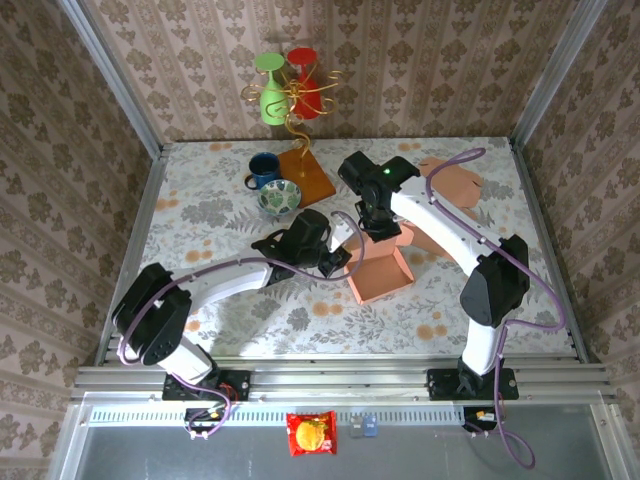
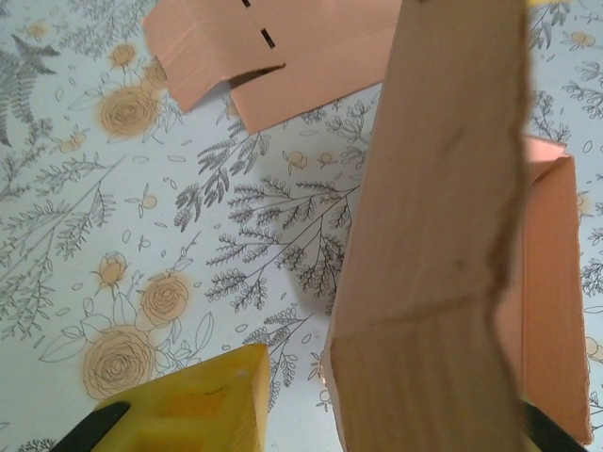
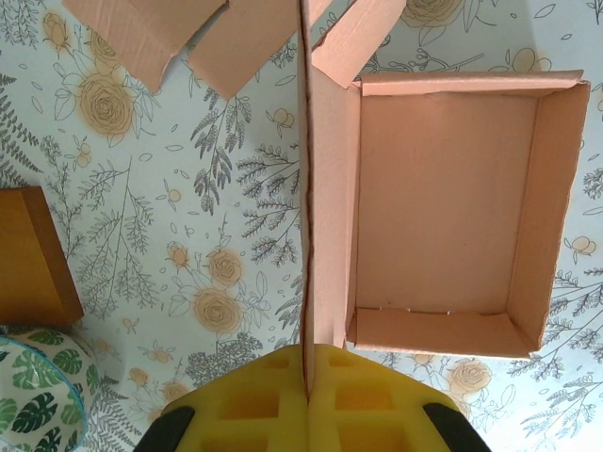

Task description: Fold the paper box

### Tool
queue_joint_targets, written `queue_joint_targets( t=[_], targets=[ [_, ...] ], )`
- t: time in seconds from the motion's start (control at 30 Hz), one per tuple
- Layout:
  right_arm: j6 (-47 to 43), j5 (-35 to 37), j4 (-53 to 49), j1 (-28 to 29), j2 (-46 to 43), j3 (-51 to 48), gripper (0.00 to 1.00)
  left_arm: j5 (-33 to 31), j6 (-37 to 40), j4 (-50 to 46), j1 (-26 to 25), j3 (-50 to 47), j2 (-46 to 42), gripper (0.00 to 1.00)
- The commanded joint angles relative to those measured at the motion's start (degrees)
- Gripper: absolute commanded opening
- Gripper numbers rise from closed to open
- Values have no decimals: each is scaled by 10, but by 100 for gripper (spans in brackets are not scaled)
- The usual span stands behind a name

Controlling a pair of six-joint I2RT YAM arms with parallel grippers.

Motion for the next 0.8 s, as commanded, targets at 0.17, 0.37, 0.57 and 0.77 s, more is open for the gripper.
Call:
queue_joint_targets(
  t=[0.17, 0.37, 0.57, 0.77],
  targets=[
    [-18, 4, 1, -4, -21, -10, 0, -27, -1, -7, -6, 21, -9, 11],
    [-151, 37, 66, -12, -55, -41, 19, -10, 6, -19, 11, 6, -31, 0],
    [-444, 60, 192, -40, -162, -127, 51, 81, 19, -39, 66, -18, -79, 0],
    [-775, -120, 357, -107, -290, -292, 63, 137, 75, -95, 125, -27, -109, 0]
  ],
)
